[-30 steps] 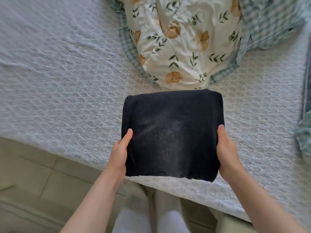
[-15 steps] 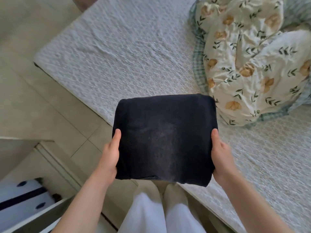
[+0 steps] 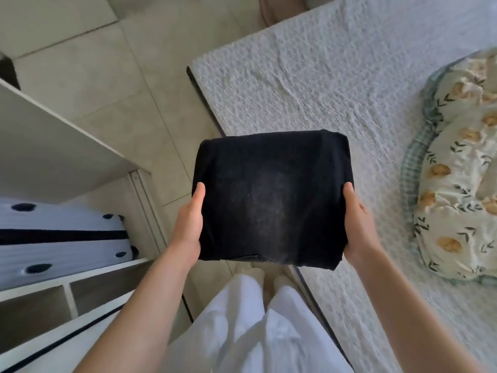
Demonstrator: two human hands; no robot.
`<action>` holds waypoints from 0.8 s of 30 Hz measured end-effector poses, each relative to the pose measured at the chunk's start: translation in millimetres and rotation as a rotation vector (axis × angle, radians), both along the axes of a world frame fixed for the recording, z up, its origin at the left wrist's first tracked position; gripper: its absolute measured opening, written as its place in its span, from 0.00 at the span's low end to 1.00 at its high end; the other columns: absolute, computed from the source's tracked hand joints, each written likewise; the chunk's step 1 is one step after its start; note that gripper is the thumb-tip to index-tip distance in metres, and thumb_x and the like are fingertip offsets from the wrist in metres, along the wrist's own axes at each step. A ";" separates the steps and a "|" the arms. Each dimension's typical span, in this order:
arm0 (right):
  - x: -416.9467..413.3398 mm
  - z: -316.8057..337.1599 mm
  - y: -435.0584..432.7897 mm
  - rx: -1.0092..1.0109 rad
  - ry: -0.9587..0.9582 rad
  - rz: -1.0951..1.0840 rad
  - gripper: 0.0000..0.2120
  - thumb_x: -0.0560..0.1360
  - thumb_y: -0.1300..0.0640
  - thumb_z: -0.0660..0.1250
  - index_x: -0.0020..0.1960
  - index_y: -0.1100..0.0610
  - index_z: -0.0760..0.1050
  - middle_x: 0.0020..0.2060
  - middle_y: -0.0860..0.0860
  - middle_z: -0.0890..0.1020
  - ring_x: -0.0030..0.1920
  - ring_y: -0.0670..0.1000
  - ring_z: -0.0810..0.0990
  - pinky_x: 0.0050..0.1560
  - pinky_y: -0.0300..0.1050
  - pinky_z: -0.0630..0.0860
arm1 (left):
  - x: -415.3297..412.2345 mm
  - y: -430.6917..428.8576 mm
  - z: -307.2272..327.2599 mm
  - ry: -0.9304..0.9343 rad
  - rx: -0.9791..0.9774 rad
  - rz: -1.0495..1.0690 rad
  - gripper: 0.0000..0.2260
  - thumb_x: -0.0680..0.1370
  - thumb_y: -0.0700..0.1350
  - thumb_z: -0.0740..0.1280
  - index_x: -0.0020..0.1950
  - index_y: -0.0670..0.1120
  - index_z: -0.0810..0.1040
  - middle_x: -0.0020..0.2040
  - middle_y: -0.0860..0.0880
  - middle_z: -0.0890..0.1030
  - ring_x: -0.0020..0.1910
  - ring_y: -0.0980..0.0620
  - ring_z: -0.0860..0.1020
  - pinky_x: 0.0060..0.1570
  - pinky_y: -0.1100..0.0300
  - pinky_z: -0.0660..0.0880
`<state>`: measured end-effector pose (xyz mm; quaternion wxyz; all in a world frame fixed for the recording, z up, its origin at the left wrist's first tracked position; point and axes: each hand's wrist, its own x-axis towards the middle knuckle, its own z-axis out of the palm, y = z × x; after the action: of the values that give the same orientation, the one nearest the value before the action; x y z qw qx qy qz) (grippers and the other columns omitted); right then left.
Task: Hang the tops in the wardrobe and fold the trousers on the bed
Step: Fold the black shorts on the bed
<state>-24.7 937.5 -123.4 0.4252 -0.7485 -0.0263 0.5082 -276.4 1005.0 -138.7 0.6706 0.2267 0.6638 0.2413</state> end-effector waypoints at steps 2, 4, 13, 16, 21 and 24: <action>-13.1 5.8 22.5 0.010 0.017 0.065 0.17 0.77 0.38 0.63 0.53 0.49 0.79 0.49 0.47 0.84 0.50 0.49 0.82 0.40 0.44 0.76 | -17.7 7.6 4.2 -0.013 -0.001 0.066 0.21 0.78 0.66 0.59 0.63 0.56 0.77 0.57 0.56 0.80 0.58 0.51 0.77 0.62 0.47 0.73; -26.9 8.7 45.3 0.013 0.025 0.126 0.17 0.76 0.39 0.64 0.54 0.50 0.79 0.51 0.48 0.84 0.51 0.50 0.83 0.42 0.44 0.76 | -36.5 14.7 6.7 -0.001 -0.011 0.149 0.24 0.77 0.66 0.59 0.66 0.53 0.75 0.56 0.56 0.80 0.57 0.51 0.77 0.64 0.46 0.72; -96.3 19.9 151.6 0.045 0.041 0.418 0.18 0.76 0.39 0.65 0.54 0.52 0.81 0.51 0.50 0.85 0.51 0.52 0.83 0.48 0.49 0.79 | -105.5 41.8 22.5 0.021 -0.032 0.484 0.31 0.74 0.69 0.62 0.71 0.53 0.72 0.61 0.53 0.78 0.62 0.47 0.75 0.68 0.42 0.69; -118.7 28.2 189.5 0.054 0.047 0.531 0.16 0.76 0.39 0.65 0.51 0.50 0.81 0.50 0.50 0.85 0.50 0.52 0.83 0.51 0.50 0.80 | -121.8 52.7 30.9 0.060 -0.035 0.617 0.35 0.72 0.71 0.63 0.73 0.52 0.70 0.68 0.50 0.75 0.65 0.46 0.74 0.68 0.41 0.69; -159.9 50.0 255.7 0.103 0.056 0.749 0.15 0.77 0.40 0.64 0.49 0.50 0.81 0.47 0.49 0.85 0.48 0.51 0.84 0.45 0.47 0.79 | -141.9 66.3 48.1 0.049 -0.016 0.804 0.35 0.73 0.71 0.61 0.74 0.53 0.69 0.70 0.49 0.74 0.67 0.45 0.74 0.68 0.40 0.69; -188.4 64.0 290.6 0.142 0.099 0.869 0.13 0.77 0.41 0.64 0.46 0.49 0.80 0.43 0.46 0.85 0.46 0.49 0.84 0.42 0.44 0.78 | -150.7 72.5 60.2 0.044 0.009 0.922 0.34 0.72 0.71 0.61 0.73 0.54 0.70 0.70 0.50 0.75 0.67 0.45 0.73 0.68 0.39 0.68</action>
<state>-213.0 1228.1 -59.4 0.2229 -0.6116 -0.3530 0.6721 -427.1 1077.5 -78.5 0.4780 -0.0844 0.7083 0.5126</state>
